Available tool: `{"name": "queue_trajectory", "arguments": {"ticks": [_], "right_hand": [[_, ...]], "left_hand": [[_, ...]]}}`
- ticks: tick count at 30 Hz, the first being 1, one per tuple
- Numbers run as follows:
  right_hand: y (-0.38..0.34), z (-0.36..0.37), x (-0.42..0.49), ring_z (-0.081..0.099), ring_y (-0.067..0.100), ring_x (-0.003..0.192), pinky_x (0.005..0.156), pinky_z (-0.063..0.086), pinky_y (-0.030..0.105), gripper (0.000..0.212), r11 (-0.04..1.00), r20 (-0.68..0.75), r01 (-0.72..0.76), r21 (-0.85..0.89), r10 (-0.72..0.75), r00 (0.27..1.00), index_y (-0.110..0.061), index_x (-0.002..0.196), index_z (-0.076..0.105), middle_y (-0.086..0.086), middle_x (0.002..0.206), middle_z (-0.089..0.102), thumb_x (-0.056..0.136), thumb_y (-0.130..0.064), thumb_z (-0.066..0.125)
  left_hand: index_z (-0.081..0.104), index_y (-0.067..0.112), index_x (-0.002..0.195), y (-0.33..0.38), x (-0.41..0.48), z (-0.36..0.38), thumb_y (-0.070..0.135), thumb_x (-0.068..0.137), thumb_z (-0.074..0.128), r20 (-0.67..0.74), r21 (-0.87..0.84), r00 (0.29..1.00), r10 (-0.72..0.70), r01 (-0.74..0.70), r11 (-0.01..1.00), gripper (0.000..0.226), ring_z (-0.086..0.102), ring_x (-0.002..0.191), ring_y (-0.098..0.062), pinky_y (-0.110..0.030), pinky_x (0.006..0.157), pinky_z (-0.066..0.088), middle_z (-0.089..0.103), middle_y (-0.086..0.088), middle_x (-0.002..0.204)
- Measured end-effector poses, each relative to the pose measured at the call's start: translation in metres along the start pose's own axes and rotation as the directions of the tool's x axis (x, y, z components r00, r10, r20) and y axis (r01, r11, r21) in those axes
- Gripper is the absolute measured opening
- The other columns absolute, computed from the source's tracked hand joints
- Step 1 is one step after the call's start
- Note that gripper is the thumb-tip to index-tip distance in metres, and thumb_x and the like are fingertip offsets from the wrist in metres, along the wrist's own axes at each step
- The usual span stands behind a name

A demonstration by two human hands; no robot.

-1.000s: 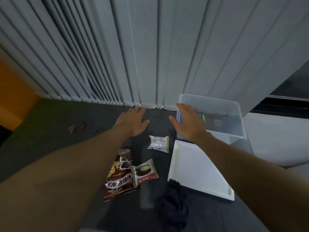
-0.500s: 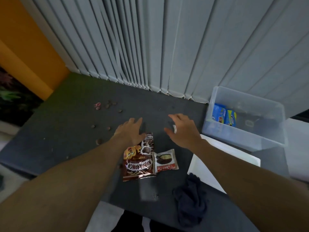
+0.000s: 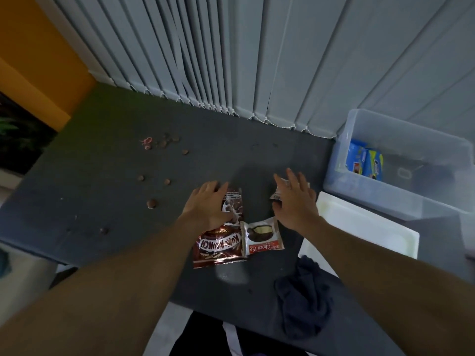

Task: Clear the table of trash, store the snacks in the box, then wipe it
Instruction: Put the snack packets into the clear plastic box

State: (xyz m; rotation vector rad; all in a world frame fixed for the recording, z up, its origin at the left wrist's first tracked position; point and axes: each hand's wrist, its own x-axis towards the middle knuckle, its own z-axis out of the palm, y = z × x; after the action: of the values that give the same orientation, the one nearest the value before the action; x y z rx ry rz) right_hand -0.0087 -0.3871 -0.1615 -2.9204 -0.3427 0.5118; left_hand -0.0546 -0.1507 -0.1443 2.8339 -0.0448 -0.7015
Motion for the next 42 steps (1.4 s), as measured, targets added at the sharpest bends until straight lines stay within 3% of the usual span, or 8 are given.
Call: {"name": "queue_trajectory", "arguments": {"ticks": [4,7,13,21,28,31,34,42], "right_hand": [[0.014,0.004,0.011,-0.001,0.036,0.152,0.117,0.020,0.061,0.084,1.000,0.084,-0.021,0.000,0.021,0.996,-0.039,0.157,0.004,0.004,0.166,0.006,0.096,-0.031,0.060],[0.018,0.004,0.015,0.021,0.036,0.146,0.112,0.034,0.057,0.079,1.000,0.061,-0.007,0.023,0.006,0.998,-0.037,0.157,0.011,0.008,0.154,0.030,0.096,-0.030,0.060],[0.027,-0.007,0.013,0.039,0.035,0.133,0.106,0.044,0.049,0.072,0.991,0.006,0.014,0.133,-0.015,1.000,-0.033,0.157,0.019,0.012,0.144,0.041,0.098,-0.027,0.060],[0.033,-0.042,0.009,0.045,0.030,0.127,0.101,0.044,0.041,0.066,0.973,-0.193,0.118,0.196,-0.080,0.978,-0.029,0.156,0.024,0.013,0.139,0.047,0.099,-0.032,0.058],[0.030,-0.080,0.006,0.056,0.028,0.110,0.093,0.051,0.037,0.055,0.924,-0.456,0.319,0.212,-0.195,0.868,-0.018,0.149,0.045,0.014,0.126,0.057,0.097,-0.027,0.062],[0.039,-0.100,0.000,0.053,0.024,0.116,0.097,0.046,0.031,0.050,0.910,-0.504,0.347,0.225,-0.196,0.841,-0.019,0.146,0.048,0.011,0.131,0.055,0.099,-0.032,0.058],[0.056,-0.122,-0.005,0.050,0.024,0.120,0.102,0.044,0.038,0.046,0.930,-0.520,0.272,0.247,-0.109,0.847,-0.021,0.142,0.051,0.009,0.134,0.053,0.099,-0.034,0.057],[0.147,-0.156,-0.023,0.055,0.029,0.112,0.099,0.043,0.035,0.040,0.952,-0.520,0.026,0.304,0.143,0.842,-0.019,0.132,0.062,0.010,0.123,0.058,0.094,-0.031,0.066]], "left_hand": [[0.018,0.028,0.160,0.022,0.006,-0.002,0.062,0.089,0.060,0.020,-0.077,0.993,0.119,-0.117,0.990,0.089,0.020,0.150,-0.024,-0.038,0.121,0.019,0.020,-0.002,0.165],[0.024,0.031,0.158,0.033,0.011,0.008,0.071,0.084,0.060,0.064,-0.111,0.980,0.189,-0.182,0.977,0.092,0.025,0.147,-0.021,-0.038,0.119,0.024,0.026,0.002,0.162],[0.035,0.027,0.153,0.053,0.012,0.024,0.076,0.078,0.061,0.136,-0.040,0.951,0.278,-0.275,0.961,0.093,0.041,0.133,-0.021,-0.039,0.111,0.034,0.043,0.002,0.144],[0.035,0.029,0.151,0.065,0.012,0.027,0.070,0.075,0.069,0.210,0.099,0.934,0.287,-0.313,0.945,0.093,0.045,0.126,-0.023,-0.043,0.110,0.035,0.050,0.002,0.136],[0.061,0.020,0.117,0.074,0.009,0.023,0.050,0.080,0.073,0.186,-0.016,0.960,0.208,-0.208,0.978,0.050,0.058,0.106,-0.023,-0.036,0.092,0.049,0.059,-0.003,0.117],[0.058,0.018,0.119,0.078,0.012,0.007,0.048,0.081,0.073,0.087,-0.111,0.980,0.182,-0.172,0.979,0.050,0.055,0.112,-0.024,-0.038,0.098,0.046,0.050,-0.001,0.119],[0.056,0.017,0.121,0.088,0.017,-0.020,0.048,0.083,0.071,-0.032,-0.171,0.992,0.123,-0.126,0.977,0.051,0.057,0.109,-0.027,-0.042,0.097,0.048,0.045,0.000,0.113],[0.056,0.023,0.112,0.143,0.051,-0.095,0.043,0.085,0.071,-0.287,-0.401,0.956,0.060,-0.176,0.899,0.036,0.066,0.095,-0.020,-0.035,0.084,0.054,0.069,0.004,0.103]]}}
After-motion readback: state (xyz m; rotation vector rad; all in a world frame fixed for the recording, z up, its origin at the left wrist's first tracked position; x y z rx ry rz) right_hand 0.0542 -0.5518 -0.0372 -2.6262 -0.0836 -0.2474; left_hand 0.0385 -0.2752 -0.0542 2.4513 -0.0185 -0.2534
